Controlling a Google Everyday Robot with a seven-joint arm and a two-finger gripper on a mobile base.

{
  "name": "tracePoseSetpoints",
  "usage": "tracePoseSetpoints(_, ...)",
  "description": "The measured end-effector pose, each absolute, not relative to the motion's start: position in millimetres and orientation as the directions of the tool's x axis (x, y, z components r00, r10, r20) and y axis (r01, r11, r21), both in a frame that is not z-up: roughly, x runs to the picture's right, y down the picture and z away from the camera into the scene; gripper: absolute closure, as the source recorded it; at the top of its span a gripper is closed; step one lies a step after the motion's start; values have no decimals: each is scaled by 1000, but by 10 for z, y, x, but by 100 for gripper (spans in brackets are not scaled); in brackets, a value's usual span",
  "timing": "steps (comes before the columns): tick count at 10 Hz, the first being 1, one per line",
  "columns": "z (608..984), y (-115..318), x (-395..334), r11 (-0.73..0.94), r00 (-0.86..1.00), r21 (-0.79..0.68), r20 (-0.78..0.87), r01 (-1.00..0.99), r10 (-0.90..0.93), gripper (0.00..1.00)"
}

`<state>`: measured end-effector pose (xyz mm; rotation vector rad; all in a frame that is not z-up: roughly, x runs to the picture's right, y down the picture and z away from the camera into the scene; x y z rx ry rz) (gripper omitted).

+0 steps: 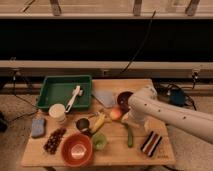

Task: Place pepper in red bowl

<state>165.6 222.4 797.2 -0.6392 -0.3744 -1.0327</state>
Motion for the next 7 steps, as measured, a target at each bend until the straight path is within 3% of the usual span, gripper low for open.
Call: tracePoseSetpoints(7, 8126, 2447, 1555, 305, 433, -310, 571, 900, -697, 20)
